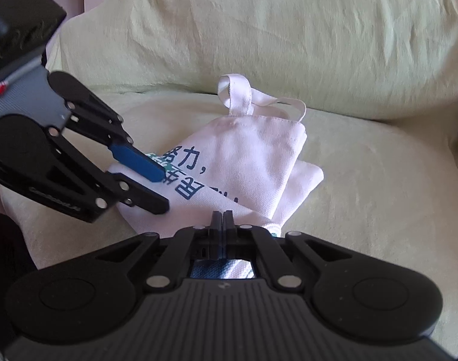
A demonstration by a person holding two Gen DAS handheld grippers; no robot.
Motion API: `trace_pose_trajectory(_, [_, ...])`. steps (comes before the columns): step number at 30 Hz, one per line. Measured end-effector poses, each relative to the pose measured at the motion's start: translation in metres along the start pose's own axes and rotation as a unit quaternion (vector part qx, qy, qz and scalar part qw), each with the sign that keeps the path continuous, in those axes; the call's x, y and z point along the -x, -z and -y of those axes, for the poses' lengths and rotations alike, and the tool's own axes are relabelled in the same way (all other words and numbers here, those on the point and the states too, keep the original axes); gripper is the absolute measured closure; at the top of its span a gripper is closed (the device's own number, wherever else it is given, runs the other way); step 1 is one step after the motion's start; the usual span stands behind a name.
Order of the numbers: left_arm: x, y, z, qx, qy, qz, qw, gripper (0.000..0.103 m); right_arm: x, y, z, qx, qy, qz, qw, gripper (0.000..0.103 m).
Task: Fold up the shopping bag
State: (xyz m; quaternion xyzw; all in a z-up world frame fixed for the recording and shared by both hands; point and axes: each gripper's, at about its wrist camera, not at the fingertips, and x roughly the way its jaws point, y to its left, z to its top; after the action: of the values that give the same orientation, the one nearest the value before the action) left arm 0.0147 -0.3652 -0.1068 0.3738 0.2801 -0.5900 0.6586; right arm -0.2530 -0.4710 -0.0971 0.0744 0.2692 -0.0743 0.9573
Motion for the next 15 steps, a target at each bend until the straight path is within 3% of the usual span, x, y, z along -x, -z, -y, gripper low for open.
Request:
trace_pose_trajectory(5, [0.0,0.0,0.001,0.004,-0.004,0.001,1.0,0.065,0.026,-0.001,0.023,-0.126,-0.018,0.013,0.992,0.099])
trace_pose_trajectory(6, [0.0,0.001,0.001,0.006,-0.005,0.002,1.0,0.065,0.03,-0.001,0.025,-0.137,-0.012,0.01,0.99,0.089])
trace_pose_trajectory(7, [0.0,0.001,0.001,0.008,-0.006,0.003,0.9999,0.065,0.034,-0.001,0.027,-0.152,-0.001,0.0,0.988,0.07])
trace_pose_trajectory(11, [-0.001,0.004,0.004,0.006,-0.011,0.009,0.9999,0.065,0.041,0.006,0.037,-0.213,-0.001,-0.011,0.977,0.061])
trace_pose_trajectory(13, [-0.001,0.004,0.003,0.008,-0.011,0.01,0.9999,0.066,0.036,0.009,0.04,-0.235,-0.008,-0.012,0.972,0.049])
trace_pose_trajectory(15, [-0.001,0.005,0.005,0.007,-0.014,0.012,0.9998,0.066,0.027,0.009,0.041,-0.236,-0.006,-0.015,0.972,0.049])
